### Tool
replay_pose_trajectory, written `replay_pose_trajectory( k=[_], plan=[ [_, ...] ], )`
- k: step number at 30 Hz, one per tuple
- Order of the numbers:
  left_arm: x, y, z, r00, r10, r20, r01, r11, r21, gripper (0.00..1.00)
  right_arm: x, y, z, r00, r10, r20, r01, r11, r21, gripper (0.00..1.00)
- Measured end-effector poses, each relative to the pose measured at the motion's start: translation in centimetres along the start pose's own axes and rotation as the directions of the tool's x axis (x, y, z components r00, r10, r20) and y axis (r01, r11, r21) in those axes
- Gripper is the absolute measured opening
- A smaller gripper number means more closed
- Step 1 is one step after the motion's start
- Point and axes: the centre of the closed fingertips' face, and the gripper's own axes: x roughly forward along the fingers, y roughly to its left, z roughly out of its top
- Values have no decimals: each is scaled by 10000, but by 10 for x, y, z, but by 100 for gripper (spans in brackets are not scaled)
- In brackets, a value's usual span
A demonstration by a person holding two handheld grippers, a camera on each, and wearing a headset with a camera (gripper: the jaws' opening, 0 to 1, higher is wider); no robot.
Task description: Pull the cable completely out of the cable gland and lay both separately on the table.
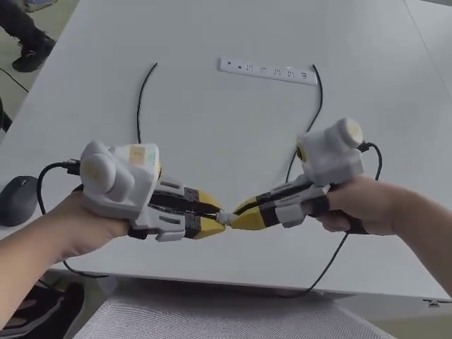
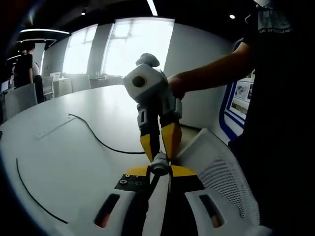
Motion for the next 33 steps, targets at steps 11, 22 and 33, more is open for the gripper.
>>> replay_pose_trajectory(
  k=[11, 22, 33],
  plan=[
    [-2, 2, 1, 9996, 81, 256, -48, 9920, -1261, 15, 0, -3, 1, 9472, -3174, -449, 2527, 8255, -5046, 7],
    [3, -6, -1, 9997, -142, 183, 162, 9936, -1122, 15, -2, -3, -7, 9008, -4336, -229, 3327, 7232, -6052, 8],
    [3, -4, 5, 9996, -19, 298, 43, 9966, -819, 15, -8, -8, 0, 8885, -4583, 239, 3968, 7412, -5414, 15]
  ],
)
